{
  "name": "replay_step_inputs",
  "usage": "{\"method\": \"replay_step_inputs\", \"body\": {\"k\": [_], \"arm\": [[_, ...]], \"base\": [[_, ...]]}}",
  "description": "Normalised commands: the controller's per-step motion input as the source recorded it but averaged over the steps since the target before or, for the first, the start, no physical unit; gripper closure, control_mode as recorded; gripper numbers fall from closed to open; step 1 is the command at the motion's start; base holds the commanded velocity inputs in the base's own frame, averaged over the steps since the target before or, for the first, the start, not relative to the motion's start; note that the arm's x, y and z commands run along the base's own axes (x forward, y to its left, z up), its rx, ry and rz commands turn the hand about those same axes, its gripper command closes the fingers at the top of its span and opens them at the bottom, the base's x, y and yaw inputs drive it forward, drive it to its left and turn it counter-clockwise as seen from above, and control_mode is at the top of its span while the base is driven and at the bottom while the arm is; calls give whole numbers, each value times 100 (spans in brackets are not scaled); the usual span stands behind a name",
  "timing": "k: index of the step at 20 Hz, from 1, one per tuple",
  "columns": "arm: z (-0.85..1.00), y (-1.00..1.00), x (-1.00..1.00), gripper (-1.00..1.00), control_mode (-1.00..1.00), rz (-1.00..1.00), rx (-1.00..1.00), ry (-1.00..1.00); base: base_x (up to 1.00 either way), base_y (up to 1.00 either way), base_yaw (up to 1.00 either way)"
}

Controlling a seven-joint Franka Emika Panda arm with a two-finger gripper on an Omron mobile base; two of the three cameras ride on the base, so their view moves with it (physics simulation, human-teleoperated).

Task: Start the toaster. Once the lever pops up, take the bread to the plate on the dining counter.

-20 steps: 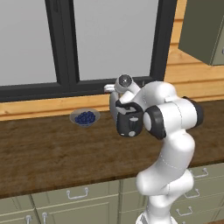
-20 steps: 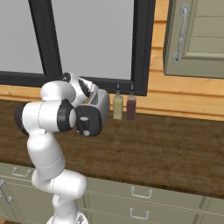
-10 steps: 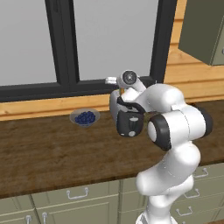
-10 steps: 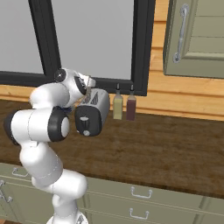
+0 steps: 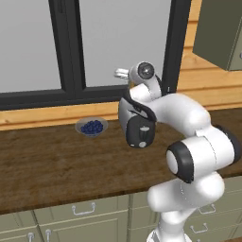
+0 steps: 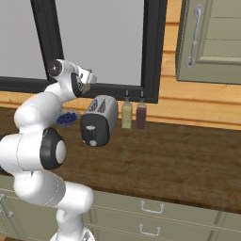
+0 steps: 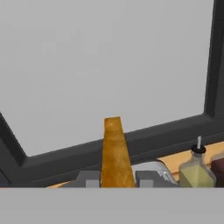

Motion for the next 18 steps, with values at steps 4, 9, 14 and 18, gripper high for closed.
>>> {"method": "replay_step_inputs", "body": {"k": [4, 9, 14, 18], "arm": [[100, 0, -58, 100, -100, 0, 2, 23], [84, -1, -77, 100, -100, 0, 0, 23], [19, -10, -99, 100, -100, -1, -5, 12], [0, -14, -100, 100, -100, -1, -9, 5]], "base": [[0, 0, 0], [0, 0, 0], [0, 0, 0], [0, 0, 0]]}}
